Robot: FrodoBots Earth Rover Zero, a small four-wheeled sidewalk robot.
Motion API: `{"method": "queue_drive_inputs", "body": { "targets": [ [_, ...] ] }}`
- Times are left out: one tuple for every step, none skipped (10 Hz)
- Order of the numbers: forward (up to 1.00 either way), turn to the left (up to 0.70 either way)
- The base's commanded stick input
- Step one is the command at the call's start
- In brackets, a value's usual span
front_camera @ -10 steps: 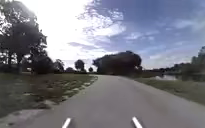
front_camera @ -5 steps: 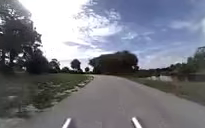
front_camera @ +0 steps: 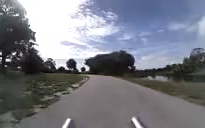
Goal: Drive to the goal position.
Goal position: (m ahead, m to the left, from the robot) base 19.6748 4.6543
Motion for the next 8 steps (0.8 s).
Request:
{"method": "queue_drive_inputs", "body": {
  "targets": [
    [0.69,0.03],
    [0.69,0.03],
    [0.69,0.03],
    [0.69,0.03],
    [0.69,0.03],
    [0.69,0.03],
    [0.69,0.03],
    [0.69,0.03]
  ]
}}
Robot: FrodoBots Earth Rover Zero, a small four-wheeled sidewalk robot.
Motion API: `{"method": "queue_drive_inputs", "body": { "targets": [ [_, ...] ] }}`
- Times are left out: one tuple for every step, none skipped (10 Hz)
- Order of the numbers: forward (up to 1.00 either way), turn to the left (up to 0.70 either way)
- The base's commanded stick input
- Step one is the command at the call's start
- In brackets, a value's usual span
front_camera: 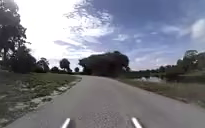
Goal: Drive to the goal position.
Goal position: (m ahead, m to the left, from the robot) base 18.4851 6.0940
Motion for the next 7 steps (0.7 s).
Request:
{"method": "queue_drive_inputs", "body": {
  "targets": [
    [0.69,0.03],
    [0.69,0.03],
    [0.69,0.03],
    [0.69,0.03],
    [0.69,0.03],
    [0.69,0.03],
    [0.69,0.03]
  ]
}}
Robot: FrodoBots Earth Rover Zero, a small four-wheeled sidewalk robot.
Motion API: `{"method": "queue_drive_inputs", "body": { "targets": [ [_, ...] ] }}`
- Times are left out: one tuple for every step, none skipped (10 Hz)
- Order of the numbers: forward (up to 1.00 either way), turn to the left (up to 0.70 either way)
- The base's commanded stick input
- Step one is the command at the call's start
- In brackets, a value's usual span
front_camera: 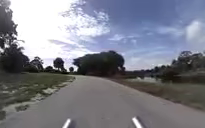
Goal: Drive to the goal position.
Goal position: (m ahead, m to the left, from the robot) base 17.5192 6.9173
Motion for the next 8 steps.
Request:
{"method": "queue_drive_inputs", "body": {
  "targets": [
    [0.69,0.03],
    [0.69,0.03],
    [0.69,0.03],
    [0.69,0.03],
    [0.69,0.03],
    [0.69,0.03],
    [0.69,0.03],
    [0.69,0.03]
  ]
}}
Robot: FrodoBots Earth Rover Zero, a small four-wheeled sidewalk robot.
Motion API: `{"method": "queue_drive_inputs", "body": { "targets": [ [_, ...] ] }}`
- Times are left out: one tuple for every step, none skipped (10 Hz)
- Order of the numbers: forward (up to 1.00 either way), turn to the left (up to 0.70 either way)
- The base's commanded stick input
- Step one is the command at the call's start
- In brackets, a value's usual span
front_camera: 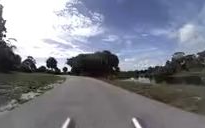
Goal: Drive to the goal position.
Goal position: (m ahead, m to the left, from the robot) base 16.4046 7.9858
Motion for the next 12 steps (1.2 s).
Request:
{"method": "queue_drive_inputs", "body": {
  "targets": [
    [0.69,0.03],
    [0.69,0.08],
    [0.69,0.27],
    [0.69,0.34],
    [0.69,0.34],
    [0.69,0.34],
    [0.69,0.34],
    [0.69,0.34],
    [0.69,0.34],
    [0.69,0.34],
    [0.69,0.34],
    [0.69,0.25]
  ]
}}
